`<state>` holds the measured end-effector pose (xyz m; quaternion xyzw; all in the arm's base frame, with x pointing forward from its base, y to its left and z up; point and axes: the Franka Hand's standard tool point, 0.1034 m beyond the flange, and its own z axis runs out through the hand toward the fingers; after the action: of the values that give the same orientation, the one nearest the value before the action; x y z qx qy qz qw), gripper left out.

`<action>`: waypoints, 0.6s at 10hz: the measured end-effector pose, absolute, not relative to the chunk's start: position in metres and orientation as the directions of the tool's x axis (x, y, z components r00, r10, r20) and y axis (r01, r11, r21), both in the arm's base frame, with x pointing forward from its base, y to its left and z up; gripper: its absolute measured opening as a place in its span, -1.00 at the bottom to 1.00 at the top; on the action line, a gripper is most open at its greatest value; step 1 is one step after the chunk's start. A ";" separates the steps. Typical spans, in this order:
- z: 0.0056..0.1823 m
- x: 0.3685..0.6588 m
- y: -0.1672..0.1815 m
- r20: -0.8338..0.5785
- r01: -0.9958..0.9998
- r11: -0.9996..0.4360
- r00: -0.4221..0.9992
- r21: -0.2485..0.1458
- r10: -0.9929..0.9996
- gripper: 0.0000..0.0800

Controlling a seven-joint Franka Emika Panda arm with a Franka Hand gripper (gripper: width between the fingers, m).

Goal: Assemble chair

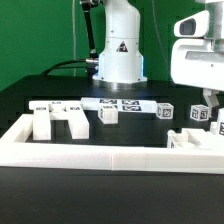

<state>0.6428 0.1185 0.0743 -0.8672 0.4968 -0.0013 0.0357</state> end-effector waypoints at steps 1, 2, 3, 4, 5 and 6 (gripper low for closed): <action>0.074 0.642 0.119 -0.038 -0.894 -0.445 0.448 -0.059 -0.893 -0.27; 0.074 0.642 0.119 -0.041 -0.919 -0.390 0.393 -0.055 -0.919 -0.27; 0.075 0.641 0.118 -0.045 -0.951 -0.304 0.306 -0.049 -0.951 -0.27; 0.075 0.641 0.118 -0.048 -0.966 -0.254 0.256 -0.045 -0.965 -0.27; 0.075 0.641 0.118 -0.051 -0.973 -0.225 0.227 -0.043 -0.973 -0.27; 0.075 0.641 0.118 -0.055 -0.982 -0.186 0.188 -0.041 -0.981 -0.27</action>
Offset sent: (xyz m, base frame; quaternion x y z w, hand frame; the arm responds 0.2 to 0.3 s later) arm -0.0038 -0.0008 -0.0043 -0.0145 -0.0053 0.2204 0.9753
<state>0.6406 0.1183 0.0747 -0.7701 0.6369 0.0081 0.0335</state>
